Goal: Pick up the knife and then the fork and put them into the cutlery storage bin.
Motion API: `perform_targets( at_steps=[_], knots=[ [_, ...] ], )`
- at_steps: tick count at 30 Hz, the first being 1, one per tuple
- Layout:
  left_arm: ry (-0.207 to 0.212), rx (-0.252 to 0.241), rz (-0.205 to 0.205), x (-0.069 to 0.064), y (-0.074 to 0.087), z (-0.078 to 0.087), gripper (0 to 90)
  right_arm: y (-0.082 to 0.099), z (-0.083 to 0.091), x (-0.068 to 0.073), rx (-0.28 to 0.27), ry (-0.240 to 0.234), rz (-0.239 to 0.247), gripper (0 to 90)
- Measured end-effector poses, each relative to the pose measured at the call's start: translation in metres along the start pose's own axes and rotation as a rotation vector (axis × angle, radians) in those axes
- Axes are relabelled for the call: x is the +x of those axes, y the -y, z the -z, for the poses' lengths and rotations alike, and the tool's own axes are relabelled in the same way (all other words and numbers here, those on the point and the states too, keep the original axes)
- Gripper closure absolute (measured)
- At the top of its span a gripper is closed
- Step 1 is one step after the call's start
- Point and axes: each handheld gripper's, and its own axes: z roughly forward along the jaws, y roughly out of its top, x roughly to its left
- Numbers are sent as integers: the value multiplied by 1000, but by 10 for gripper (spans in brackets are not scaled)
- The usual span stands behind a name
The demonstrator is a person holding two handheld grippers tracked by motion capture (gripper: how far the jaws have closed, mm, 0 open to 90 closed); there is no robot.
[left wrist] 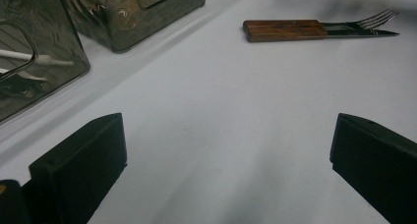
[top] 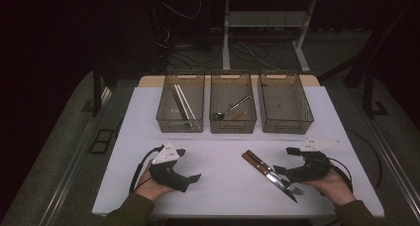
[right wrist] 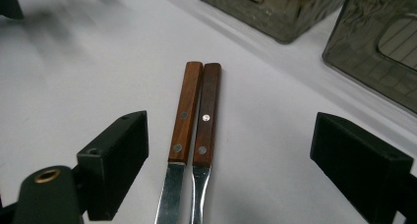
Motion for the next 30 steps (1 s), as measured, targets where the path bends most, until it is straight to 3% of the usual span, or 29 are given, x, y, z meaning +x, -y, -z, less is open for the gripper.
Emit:
perform_targets(
  at_steps=[4,11,16,30],
  knots=[
    [6,2,4,0,0,-1,0,-9,-5,2,50,1,-18,230],
    [7,5,11,-1,0,-1,0,-21,-17,6,108,-9,11,437],
    [12,7,9,-1,0,-2,3,-26,-29,8,180,-13,10,558],
    [20,16,8,-2,0,-3,3,-21,-44,9,320,1,4,686]
  ],
)
